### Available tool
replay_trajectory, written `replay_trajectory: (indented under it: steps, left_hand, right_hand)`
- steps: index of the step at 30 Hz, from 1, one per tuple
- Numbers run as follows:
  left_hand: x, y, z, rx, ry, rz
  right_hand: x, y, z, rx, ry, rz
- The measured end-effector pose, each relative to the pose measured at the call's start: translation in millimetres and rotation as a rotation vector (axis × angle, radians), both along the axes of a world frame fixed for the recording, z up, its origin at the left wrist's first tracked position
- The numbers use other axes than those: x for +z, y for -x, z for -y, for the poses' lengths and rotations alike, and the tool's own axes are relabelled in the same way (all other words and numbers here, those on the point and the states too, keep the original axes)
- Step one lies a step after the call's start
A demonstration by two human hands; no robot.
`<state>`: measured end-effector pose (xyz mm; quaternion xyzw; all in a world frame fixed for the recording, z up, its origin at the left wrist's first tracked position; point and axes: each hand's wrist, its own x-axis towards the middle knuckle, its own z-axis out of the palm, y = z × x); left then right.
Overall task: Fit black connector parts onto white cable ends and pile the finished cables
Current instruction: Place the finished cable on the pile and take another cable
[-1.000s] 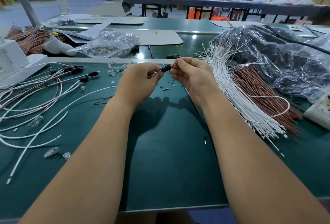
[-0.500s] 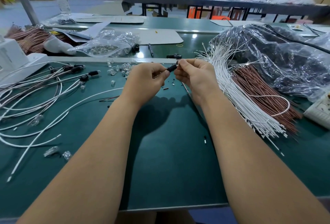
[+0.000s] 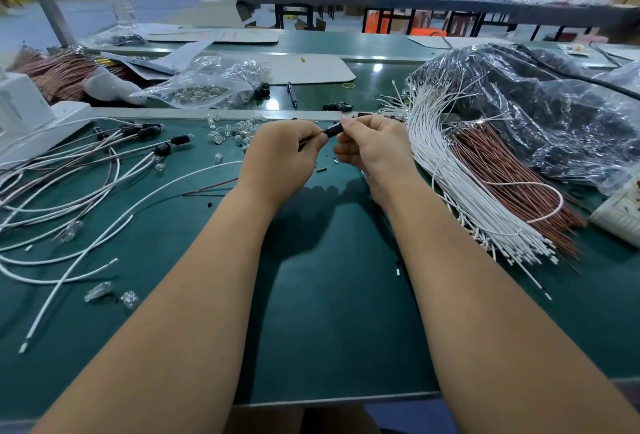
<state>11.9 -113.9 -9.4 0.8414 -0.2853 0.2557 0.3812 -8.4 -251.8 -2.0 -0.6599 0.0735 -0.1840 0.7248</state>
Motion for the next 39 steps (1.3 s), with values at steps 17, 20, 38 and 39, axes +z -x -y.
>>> replay_trajectory:
  steps: [17,20,38,39]
  left_hand:
    - [-3,-6,-1,-0.014,0.119,-0.178]
    - [-3,-8,-1,-0.048,0.114,-0.234]
    - [4,-25,-31,0.286,0.597,-0.288]
    - [4,-25,-31,0.293,0.599,-0.300]
  right_hand:
    - [-1,2,-6,0.062,0.037,0.046]
    - [-3,2,-6,0.038,0.122,0.075]
    - [-11,-3,-27,0.252,1.198,-0.014]
    - [-13,-4,-30,0.292,1.319,-0.062]
